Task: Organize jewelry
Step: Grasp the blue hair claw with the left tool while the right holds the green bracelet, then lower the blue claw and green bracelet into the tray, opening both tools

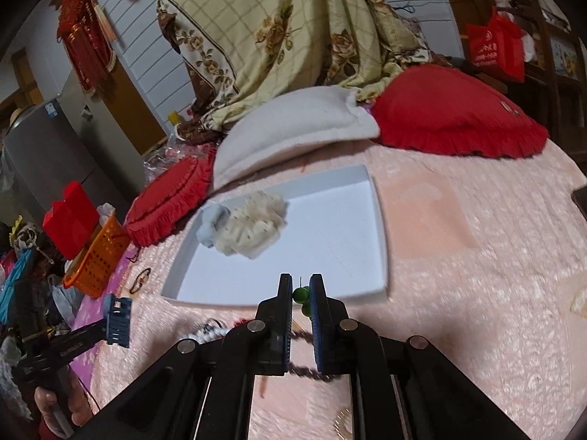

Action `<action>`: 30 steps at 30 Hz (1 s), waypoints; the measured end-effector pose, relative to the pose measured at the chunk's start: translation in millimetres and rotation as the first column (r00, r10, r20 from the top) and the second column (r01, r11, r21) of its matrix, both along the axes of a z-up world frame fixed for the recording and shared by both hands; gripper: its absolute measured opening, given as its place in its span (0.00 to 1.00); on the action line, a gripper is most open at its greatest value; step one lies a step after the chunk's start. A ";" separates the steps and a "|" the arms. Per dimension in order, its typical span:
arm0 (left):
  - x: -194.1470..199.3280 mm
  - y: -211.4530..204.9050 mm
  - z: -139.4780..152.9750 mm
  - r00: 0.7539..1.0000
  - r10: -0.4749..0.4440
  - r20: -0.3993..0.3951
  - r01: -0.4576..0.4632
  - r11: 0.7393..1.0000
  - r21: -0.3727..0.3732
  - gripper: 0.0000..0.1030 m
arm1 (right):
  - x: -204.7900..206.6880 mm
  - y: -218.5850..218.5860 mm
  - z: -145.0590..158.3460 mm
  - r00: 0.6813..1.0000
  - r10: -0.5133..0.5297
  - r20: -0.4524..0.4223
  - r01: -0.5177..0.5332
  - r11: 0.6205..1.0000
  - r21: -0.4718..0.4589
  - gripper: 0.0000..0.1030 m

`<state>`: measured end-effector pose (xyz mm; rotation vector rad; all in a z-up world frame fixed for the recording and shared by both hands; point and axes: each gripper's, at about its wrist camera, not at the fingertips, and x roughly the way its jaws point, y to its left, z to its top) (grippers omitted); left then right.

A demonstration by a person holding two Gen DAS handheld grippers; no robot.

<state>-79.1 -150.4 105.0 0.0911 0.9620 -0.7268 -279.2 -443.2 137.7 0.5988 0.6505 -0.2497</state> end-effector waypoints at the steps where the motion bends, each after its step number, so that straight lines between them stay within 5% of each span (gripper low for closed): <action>1: 4.8 -3.4 1.2 1.000 -0.001 0.003 0.001 1.000 0.003 0.12 | 4.4 0.5 3.0 1.000 0.005 0.003 -0.005 1.000 -0.005 0.08; 7: 39.5 -32.9 -6.7 1.000 0.010 0.000 -0.010 0.998 0.061 0.12 | 44.0 9.6 13.4 0.999 0.053 -0.003 -0.053 0.998 -0.039 0.08; 19: 82.3 -74.6 -54.7 0.999 0.041 -0.019 -0.036 0.982 0.187 0.12 | 149.9 59.2 -16.1 0.981 0.174 -0.083 -0.176 0.984 -0.022 0.08; 24: 100.4 -75.8 -68.5 0.996 0.084 -0.031 -0.076 0.975 0.209 0.12 | 179.2 67.3 -27.4 0.972 0.227 -0.054 -0.223 0.972 0.072 0.08; 30: 109.6 -72.1 -65.8 0.993 0.097 -0.066 -0.085 0.983 0.161 0.15 | 187.1 54.7 -66.0 0.967 0.205 -0.150 -0.188 0.975 0.119 0.08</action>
